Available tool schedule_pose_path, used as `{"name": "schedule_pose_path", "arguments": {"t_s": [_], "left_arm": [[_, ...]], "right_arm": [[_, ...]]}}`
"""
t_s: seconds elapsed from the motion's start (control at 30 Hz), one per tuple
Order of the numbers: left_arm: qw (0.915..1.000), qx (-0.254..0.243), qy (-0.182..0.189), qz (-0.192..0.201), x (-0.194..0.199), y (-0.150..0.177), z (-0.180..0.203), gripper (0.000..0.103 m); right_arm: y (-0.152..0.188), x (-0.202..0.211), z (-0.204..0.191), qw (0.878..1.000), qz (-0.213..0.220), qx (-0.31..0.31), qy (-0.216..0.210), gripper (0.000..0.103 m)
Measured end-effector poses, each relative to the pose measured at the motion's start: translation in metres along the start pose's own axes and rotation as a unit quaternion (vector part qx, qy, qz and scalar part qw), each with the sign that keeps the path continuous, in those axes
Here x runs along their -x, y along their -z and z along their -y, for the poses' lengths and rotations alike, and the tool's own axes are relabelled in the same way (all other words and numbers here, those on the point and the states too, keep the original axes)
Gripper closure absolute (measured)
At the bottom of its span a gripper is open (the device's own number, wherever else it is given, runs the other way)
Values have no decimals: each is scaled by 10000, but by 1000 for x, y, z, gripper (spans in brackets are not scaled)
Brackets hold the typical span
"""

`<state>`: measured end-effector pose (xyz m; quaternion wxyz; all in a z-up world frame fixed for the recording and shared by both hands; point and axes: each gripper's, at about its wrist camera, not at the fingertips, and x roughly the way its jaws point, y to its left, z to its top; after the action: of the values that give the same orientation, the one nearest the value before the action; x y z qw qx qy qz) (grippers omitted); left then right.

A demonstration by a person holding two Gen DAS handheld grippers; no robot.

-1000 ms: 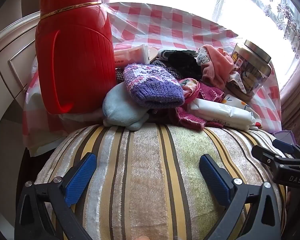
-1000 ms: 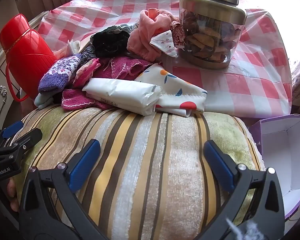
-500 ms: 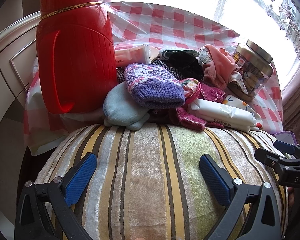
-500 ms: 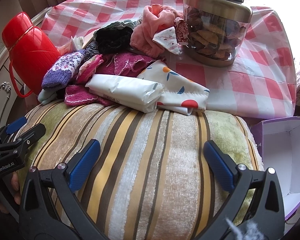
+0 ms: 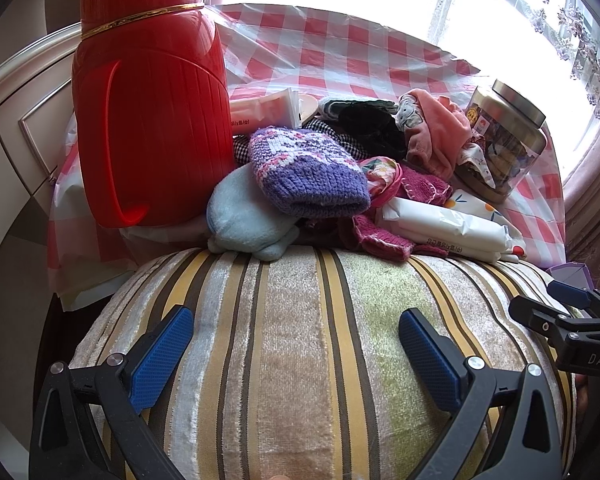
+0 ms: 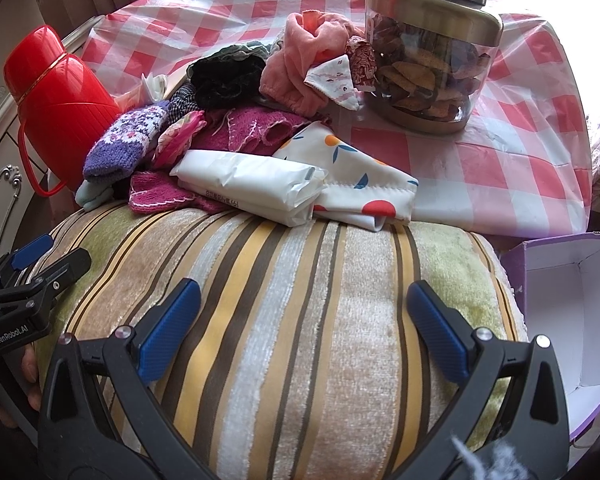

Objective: Organize soft objects

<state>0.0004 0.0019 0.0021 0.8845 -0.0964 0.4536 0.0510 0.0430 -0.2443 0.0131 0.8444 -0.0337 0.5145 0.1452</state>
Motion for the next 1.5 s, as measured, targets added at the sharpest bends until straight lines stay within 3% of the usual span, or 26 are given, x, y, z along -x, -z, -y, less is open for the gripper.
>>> {"name": "schedule_pose_path", "arguments": {"t_s": [0.5, 0.83, 0.93, 1.1, 1.23, 1.33, 1.43, 1.47, 1.5], "left_arm": [[10000, 5, 4, 0, 0, 0, 0, 0], [9999, 101, 26, 20, 5, -1, 0, 0], [9990, -189, -386, 80, 11, -3, 15, 0], [9947, -926, -274, 342, 19, -9, 39, 2], [9826, -1820, 143, 349, 13, -23, 70, 15], [9611, -2731, 269, 306, 1, -35, 103, 15], [9313, -3628, 311, 73, -21, -42, 130, 15], [9175, -3968, 270, 21, -29, -43, 139, 15], [9105, -4124, 290, -11, -34, -44, 143, 15]], "right_arm": [[1, 0, -1, 10000, -13, 9, -10, 0], [-6, 3, 7, 9978, -363, 262, -489, 0], [-10, 4, 13, 9962, -414, 372, -668, 0], [-22, 4, 23, 9915, -536, 944, -711, 0], [-36, -4, 38, 9882, -533, 1356, -466, 0], [-45, -13, 48, 9857, -602, 1520, -397, 0], [-53, -24, 55, 9812, -707, 1733, -475, 0], [-56, -27, 57, 9799, -725, 1784, -511, 0], [-60, -30, 57, 9788, -716, 1845, -524, 0]]}}
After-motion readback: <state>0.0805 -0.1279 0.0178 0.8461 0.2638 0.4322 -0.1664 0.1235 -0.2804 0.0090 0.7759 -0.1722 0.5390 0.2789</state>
